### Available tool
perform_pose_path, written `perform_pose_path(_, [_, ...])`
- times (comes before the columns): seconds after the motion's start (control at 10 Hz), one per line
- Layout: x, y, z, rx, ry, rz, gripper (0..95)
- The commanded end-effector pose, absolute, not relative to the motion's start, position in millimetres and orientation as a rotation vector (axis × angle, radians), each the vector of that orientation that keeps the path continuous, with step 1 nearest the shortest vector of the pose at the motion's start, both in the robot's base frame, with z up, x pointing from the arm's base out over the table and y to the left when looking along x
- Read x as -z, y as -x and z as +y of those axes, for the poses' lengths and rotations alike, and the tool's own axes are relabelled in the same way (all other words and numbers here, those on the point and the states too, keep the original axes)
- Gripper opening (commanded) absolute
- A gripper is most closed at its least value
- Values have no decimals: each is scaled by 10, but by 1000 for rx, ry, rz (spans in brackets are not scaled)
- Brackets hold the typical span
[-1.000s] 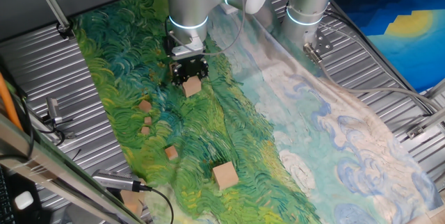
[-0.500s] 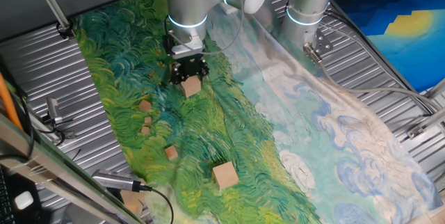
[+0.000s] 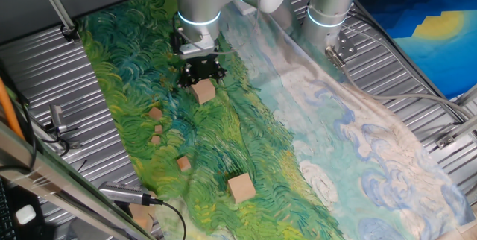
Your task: Stack the blocks into a pyramid shape
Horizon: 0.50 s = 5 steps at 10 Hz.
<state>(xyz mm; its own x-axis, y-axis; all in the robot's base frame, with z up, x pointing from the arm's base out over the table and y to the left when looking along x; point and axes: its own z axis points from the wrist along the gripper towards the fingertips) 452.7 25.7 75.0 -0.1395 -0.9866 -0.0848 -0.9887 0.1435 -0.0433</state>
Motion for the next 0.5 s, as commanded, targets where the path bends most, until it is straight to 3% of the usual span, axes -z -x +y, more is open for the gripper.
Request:
perform_pose_path(0.1, [-1004, -4518, 495, 55, 1917, 2435, 380])
perform_pose_path(0.2, [-1036, -4525, 582, 75, 1865, 2482, 0])
perform_pose_path(0.5, [-957, -4572, 817, 71, 1787, 2538, 0])
